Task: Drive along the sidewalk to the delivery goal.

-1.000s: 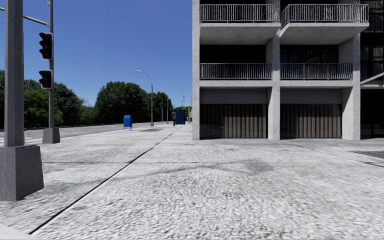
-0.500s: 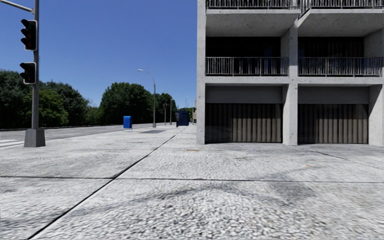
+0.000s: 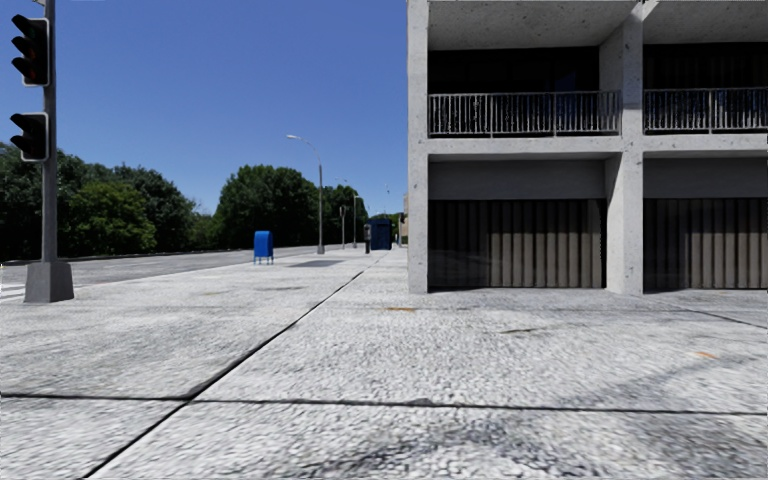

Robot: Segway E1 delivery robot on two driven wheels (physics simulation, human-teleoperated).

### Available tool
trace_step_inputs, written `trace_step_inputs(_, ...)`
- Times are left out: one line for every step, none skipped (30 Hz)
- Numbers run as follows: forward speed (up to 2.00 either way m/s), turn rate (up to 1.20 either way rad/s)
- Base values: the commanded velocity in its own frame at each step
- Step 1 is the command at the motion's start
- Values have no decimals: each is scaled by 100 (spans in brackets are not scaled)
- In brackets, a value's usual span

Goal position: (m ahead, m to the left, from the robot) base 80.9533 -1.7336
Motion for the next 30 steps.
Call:
trace_step_inputs(150,30)
trace_step_inputs(150,30)
trace_step_inputs(150,30)
trace_step_inputs(150,30)
trace_step_inputs(150,30)
trace_step_inputs(150,30)
trace_step_inputs(150,30)
trace_step_inputs(150,30)
trace_step_inputs(167,30)
trace_step_inputs(167,30)
trace_step_inputs(200,30)
trace_step_inputs(200,30)
trace_step_inputs(200,30)
trace_step_inputs(200,30)
trace_step_inputs(200,28)
trace_step_inputs(200,16)
trace_step_inputs(200,16)
trace_step_inputs(200,12)
trace_step_inputs(200,11)
trace_step_inputs(200,9)
trace_step_inputs(200,9)
trace_step_inputs(200,1)
trace_step_inputs(200,0)
trace_step_inputs(200,0)
trace_step_inputs(200,0)
trace_step_inputs(200,0)
trace_step_inputs(200,0)
trace_step_inputs(200,0)
trace_step_inputs(200,0)
trace_step_inputs(200,0)
